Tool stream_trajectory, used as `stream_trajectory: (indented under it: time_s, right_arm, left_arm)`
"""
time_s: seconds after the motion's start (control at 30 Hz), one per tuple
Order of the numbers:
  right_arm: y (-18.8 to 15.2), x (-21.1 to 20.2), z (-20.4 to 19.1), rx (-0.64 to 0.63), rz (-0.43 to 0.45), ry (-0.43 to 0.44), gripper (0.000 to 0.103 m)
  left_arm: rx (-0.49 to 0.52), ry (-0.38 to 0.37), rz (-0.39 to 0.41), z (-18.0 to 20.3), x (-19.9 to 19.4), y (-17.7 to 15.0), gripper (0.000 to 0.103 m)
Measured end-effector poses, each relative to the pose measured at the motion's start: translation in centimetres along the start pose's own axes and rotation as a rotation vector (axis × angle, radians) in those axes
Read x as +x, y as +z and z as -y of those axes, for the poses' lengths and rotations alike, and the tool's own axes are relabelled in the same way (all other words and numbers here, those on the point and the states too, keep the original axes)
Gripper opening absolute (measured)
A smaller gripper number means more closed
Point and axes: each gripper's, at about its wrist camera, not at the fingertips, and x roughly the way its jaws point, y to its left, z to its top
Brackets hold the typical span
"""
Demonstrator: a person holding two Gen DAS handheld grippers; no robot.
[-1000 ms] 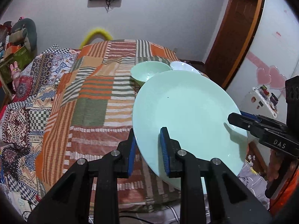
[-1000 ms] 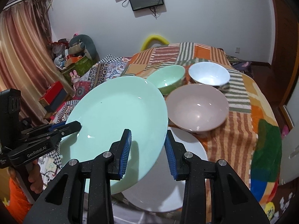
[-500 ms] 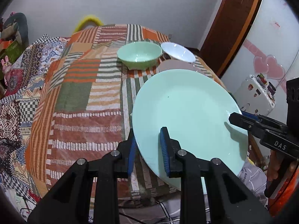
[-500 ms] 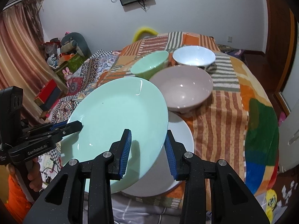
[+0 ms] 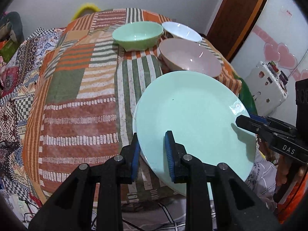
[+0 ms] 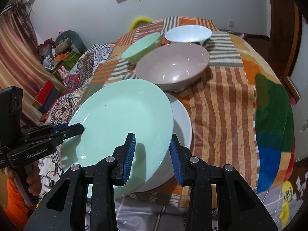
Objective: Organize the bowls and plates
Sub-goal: 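Lower the mint green plate onto the white plate and open both grippers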
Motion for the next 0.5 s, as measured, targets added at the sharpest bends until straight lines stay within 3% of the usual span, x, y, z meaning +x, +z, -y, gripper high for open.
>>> stream_trajectory:
  time_s: [0.5]
  right_arm:
    - [-0.6,1.4,1.0,0.041,-0.054,-0.009,0.033]
  left_arm:
    - [-0.033,-0.007,-0.081,-0.4,3.4,-0.1,0.024]
